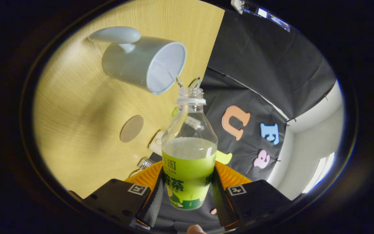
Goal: Take the bottle from table, then pour the juice into the cup, finally place the bottle on the coaster
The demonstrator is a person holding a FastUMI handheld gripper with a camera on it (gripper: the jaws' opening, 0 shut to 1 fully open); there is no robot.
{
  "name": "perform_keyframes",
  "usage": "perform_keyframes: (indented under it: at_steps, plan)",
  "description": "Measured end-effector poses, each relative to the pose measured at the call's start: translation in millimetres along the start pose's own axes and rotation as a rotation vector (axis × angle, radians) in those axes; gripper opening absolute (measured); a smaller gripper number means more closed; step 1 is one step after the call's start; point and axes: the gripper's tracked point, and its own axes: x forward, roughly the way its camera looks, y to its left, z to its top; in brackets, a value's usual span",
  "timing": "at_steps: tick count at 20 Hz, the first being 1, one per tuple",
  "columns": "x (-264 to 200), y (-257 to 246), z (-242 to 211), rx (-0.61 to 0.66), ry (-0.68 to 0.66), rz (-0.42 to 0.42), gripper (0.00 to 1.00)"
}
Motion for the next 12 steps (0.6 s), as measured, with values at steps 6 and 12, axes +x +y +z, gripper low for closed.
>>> perform_keyframes:
  at_steps: [6,12]
  plan:
    - [-0.6,-9.3,2.6,-0.044,-0.008,-0.024,0.74]
    - [-0.8,-15.0,2.8,-0.079,-0.007,-0.035,0.74]
